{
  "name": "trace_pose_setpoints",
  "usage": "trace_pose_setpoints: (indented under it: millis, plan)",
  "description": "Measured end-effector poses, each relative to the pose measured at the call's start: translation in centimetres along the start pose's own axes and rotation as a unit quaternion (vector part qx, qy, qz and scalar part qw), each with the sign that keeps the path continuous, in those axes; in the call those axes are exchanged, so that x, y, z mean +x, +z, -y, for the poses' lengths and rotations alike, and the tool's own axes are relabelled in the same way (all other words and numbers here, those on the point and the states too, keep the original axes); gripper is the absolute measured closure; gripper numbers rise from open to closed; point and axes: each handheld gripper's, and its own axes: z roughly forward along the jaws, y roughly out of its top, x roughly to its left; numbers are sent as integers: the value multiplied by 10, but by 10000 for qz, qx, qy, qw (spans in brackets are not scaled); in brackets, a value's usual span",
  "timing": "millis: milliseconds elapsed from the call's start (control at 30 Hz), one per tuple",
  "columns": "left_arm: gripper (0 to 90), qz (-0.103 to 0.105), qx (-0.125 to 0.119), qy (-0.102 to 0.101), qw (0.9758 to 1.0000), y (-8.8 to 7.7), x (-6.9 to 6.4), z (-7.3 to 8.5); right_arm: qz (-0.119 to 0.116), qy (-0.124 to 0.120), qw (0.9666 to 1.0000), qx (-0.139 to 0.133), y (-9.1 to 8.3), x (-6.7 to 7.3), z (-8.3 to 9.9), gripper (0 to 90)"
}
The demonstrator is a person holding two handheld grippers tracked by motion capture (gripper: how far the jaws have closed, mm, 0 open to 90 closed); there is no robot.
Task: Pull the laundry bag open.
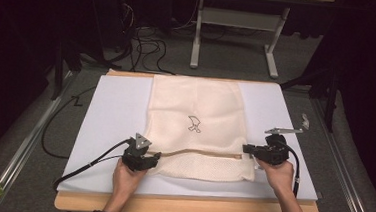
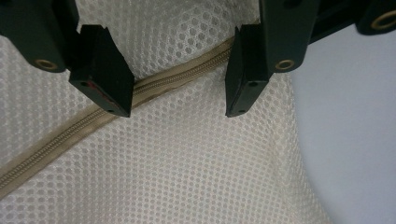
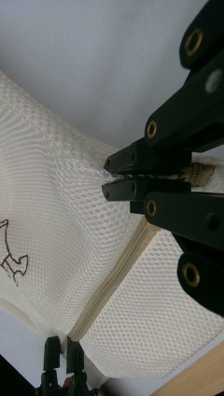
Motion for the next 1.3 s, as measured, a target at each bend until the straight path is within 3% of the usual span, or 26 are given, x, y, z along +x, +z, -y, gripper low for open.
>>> trace_pose_setpoints:
  millis: [333,1000,1300]
  plan:
    - [446,-2,5,1,10000,-5,3,-3,-36,-110,9999,-85,-6,6,-7,880]
    - [459,394,-261,-202,9987,-20,2,-12,-129,-277,9994,-151,-6,18,-17,880]
    - [471,458,-318,-270,9981,-21,0,-14,-171,-315,9992,-157,-2,20,-18,881]
